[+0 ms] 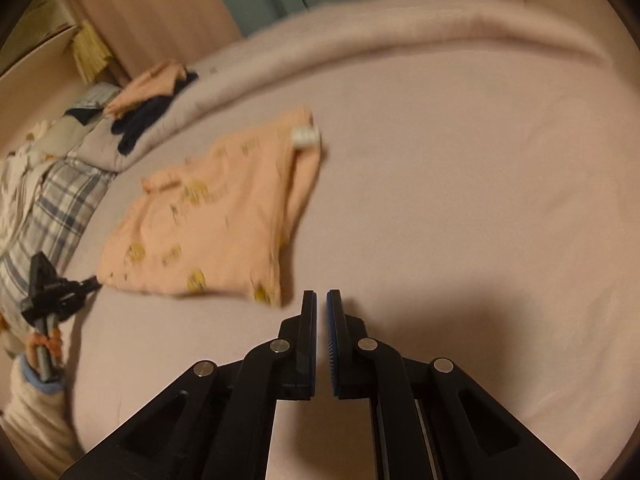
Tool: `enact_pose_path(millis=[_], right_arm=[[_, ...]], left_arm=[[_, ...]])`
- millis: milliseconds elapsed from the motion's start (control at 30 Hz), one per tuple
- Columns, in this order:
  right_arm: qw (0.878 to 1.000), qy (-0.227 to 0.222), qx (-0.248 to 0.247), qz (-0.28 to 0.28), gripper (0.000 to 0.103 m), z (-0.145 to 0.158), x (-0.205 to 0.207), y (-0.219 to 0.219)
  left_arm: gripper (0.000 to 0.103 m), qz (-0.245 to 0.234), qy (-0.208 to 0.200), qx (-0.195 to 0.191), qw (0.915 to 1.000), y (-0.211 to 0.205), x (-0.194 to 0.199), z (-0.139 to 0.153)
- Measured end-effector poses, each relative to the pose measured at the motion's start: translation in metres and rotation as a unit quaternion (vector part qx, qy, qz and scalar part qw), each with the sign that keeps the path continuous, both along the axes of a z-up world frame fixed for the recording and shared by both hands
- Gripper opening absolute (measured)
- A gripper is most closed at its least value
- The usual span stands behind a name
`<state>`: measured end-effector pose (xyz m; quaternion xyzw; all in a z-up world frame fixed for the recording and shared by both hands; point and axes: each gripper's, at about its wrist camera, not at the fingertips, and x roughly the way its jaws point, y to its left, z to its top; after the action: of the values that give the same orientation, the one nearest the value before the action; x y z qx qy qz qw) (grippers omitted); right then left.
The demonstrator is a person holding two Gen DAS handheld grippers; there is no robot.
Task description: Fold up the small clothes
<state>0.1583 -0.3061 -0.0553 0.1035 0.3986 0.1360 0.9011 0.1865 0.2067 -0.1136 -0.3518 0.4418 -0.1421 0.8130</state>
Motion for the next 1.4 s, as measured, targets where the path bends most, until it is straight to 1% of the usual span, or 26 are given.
enact_pose_path(millis=[100,133,167,233,300,367,433,467,567,600,633,667,700,733,767,800,867,900,967,1000,1033,1100,1167,1233,1333,1400], right_arm=[[0.998,-0.024,0.012,0.064,0.008,0.023,0.020,0.037],[0.996,-0.027,0.019,0.088,0.008,0.027,0.031,0.054],[0.993,-0.026,0.028,0.109,0.008,0.029,0.044,0.069],[0.988,-0.008,0.049,0.143,0.008,0.029,0.078,0.108],[0.987,-0.003,0.048,0.156,0.008,0.024,0.103,0.135],[0.986,0.016,0.046,0.161,0.008,0.015,0.131,0.159],[0.983,0.033,0.049,0.173,0.008,0.008,0.148,0.174],[0.981,0.040,0.049,0.184,0.008,0.005,0.154,0.182],[0.972,0.056,0.033,0.224,0.008,-0.003,0.166,0.212],[0.973,0.059,0.012,0.223,0.008,-0.007,0.174,0.221],[0.975,0.058,-0.003,0.214,0.008,-0.009,0.176,0.221],[0.979,0.057,-0.020,0.195,0.008,-0.012,0.186,0.222],[0.984,0.058,-0.038,0.162,0.008,-0.015,0.199,0.219],[0.989,0.058,-0.043,0.130,0.008,-0.014,0.210,0.214],[0.992,0.056,-0.033,0.105,0.008,-0.011,0.217,0.204],[0.995,0.048,-0.014,0.084,0.008,-0.005,0.220,0.192],[0.998,0.018,0.005,0.058,0.009,0.012,0.214,0.164],[0.998,0.011,0.006,0.055,0.012,0.018,0.210,0.155],[0.999,0.009,0.002,0.046,0.031,0.024,0.199,0.130],[0.999,0.009,0.003,0.048,0.035,0.026,0.190,0.115],[0.999,0.009,0.002,0.052,0.036,0.026,0.186,0.110],[0.999,0.012,-0.021,0.040,0.036,0.025,0.182,0.097],[0.999,0.024,-0.013,0.026,0.036,0.018,0.187,0.082],[0.999,0.042,0.003,0.001,0.036,0.012,0.193,0.066],[0.998,0.054,0.015,-0.019,0.036,0.001,0.206,0.056],[0.998,0.062,0.006,-0.025,0.036,-0.006,0.209,0.056]], left_arm=[[0.003,-0.019,-0.049,-0.022,0.9984,-0.010,0.012,0.027],[0.003,-0.037,-0.062,-0.027,0.9970,-0.023,0.023,0.035],[0.003,-0.053,-0.064,-0.031,0.9960,-0.034,0.032,0.039],[0.003,-0.088,-0.056,-0.030,0.9941,-0.064,0.055,0.041],[0.003,-0.120,-0.039,-0.007,0.9920,-0.093,0.083,0.035],[0.003,-0.138,-0.016,0.012,0.9902,-0.111,0.111,0.026],[0.003,-0.140,0.006,0.049,0.9888,-0.122,0.138,0.017],[0.003,-0.139,0.011,0.060,0.9884,-0.125,0.148,0.015],[0.003,-0.130,0.018,0.073,0.9886,-0.129,0.179,0.008],[0.003,-0.127,0.015,0.071,0.9892,-0.131,0.188,0.007],[0.008,-0.121,0.011,0.069,0.9902,-0.133,0.196,0.007],[0.008,-0.106,0.009,0.062,0.9924,-0.134,0.205,0.005],[0.008,-0.086,0.015,0.047,0.9951,-0.132,0.214,0.002],[0.010,-0.063,0.020,0.032,0.9973,-0.127,0.221,0.000],[0.014,-0.045,0.024,0.027,0.9983,-0.123,0.224,-0.001],[0.016,-0.023,0.026,0.029,0.9990,-0.117,0.226,-0.002],[0.016,-0.005,0.019,0.037,0.9991,-0.107,0.224,0.002],[0.016,-0.007,0.010,0.045,0.9989,-0.102,0.221,0.006],[0.016,-0.016,0.002,0.066,0.9977,-0.095,0.211,0.014],[0.016,-0.020,-0.003,0.073,0.9971,-0.093,0.205,0.018],[0.016,-0.030,-0.011,0.074,0.9967,-0.092,0.200,0.022],[0.017,-0.045,-0.020,0.069,0.9964,-0.089,0.188,0.028],[0.027,-0.064,-0.027,0.060,0.9958,-0.093,0.178,0.030],[0.031,-0.078,-0.025,0.055,0.9951,-0.096,0.168,0.029],[0.031,-0.090,-0.018,0.075,0.9929,-0.105,0.167,0.023],[0.031,-0.091,-0.012,0.071,0.9932,-0.113,0.172,0.020]])
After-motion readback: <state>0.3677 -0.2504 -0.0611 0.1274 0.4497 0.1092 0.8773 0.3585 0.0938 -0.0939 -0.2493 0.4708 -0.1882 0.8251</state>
